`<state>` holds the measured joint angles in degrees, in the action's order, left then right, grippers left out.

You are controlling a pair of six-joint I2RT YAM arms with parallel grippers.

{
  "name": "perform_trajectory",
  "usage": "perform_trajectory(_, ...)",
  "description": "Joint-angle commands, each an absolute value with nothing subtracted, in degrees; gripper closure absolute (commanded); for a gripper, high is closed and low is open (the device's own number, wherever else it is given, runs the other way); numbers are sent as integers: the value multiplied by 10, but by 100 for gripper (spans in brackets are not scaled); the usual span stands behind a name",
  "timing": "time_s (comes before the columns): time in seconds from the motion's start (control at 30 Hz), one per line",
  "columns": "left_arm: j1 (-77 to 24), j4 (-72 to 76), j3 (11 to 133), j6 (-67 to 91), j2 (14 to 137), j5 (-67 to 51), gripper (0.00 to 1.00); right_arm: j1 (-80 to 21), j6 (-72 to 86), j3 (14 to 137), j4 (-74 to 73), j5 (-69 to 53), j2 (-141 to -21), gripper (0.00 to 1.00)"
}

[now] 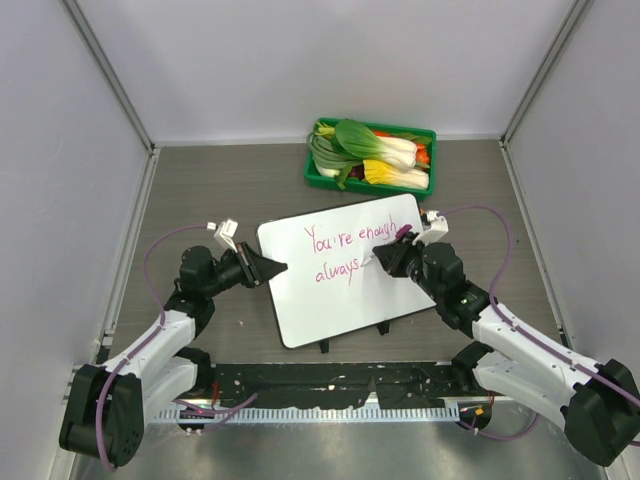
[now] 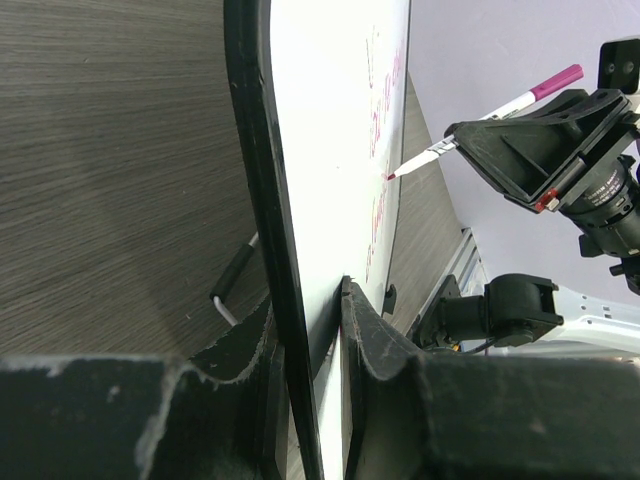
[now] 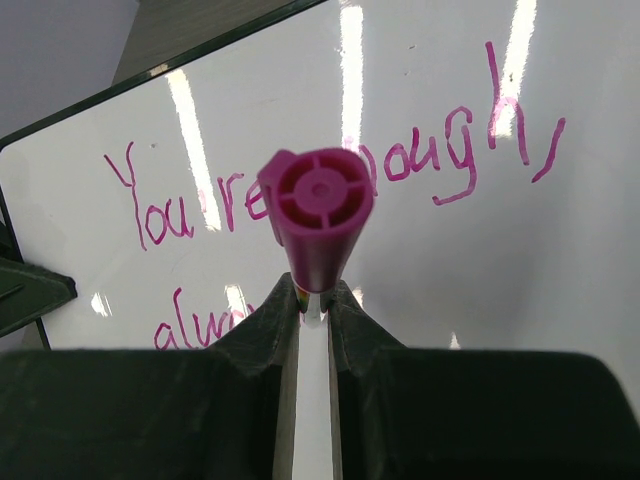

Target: Write a sentence on the whiteboard

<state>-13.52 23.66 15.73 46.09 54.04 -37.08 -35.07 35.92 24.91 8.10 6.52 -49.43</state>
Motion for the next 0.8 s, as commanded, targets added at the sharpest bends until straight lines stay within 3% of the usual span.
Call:
perform_trajectory(0.0, -134, 181, 149, 354, 549, -294, 100, -349, 348, 245, 113, 76, -503, 99)
perform_trajectory(0.77, -134, 174, 149, 353, 542, -289, 100, -338, 358, 295, 40, 71, -413, 99)
